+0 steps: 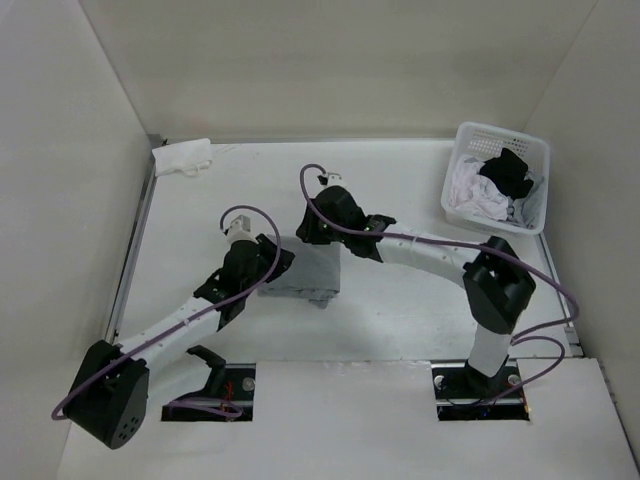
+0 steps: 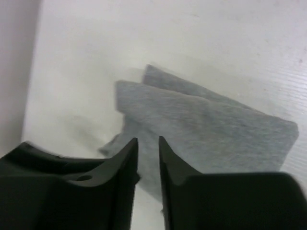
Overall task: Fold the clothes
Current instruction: Fold the tank top
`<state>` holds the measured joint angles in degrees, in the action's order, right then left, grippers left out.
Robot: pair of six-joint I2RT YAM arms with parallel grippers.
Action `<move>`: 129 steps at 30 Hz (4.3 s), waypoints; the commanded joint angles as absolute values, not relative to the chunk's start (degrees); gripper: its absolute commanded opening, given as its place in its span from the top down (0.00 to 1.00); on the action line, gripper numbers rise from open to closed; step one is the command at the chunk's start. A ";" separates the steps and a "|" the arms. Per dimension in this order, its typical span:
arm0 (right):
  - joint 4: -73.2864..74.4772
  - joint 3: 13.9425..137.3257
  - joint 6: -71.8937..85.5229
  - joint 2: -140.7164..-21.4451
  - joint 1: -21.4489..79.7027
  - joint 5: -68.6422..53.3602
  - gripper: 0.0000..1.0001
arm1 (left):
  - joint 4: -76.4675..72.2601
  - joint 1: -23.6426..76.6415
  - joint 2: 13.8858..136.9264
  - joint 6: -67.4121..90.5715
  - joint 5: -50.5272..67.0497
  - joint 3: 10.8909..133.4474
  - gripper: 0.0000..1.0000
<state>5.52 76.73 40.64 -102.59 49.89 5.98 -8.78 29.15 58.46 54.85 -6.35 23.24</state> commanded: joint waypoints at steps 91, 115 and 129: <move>-9.14 60.55 44.47 -106.34 31.24 2.11 0.89 | -16.27 19.72 69.62 55.11 -12.49 15.38 0.76; -9.32 60.91 43.86 -106.35 31.42 1.14 0.89 | -0.34 34.06 56.06 54.23 -22.25 17.31 0.81; -9.40 60.64 43.42 -106.00 31.51 0.53 0.90 | -5.37 32.30 54.94 53.53 -17.67 16.79 0.80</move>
<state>-7.05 60.47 44.29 -108.51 31.18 0.97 -3.11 31.99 57.89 54.35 -18.83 15.84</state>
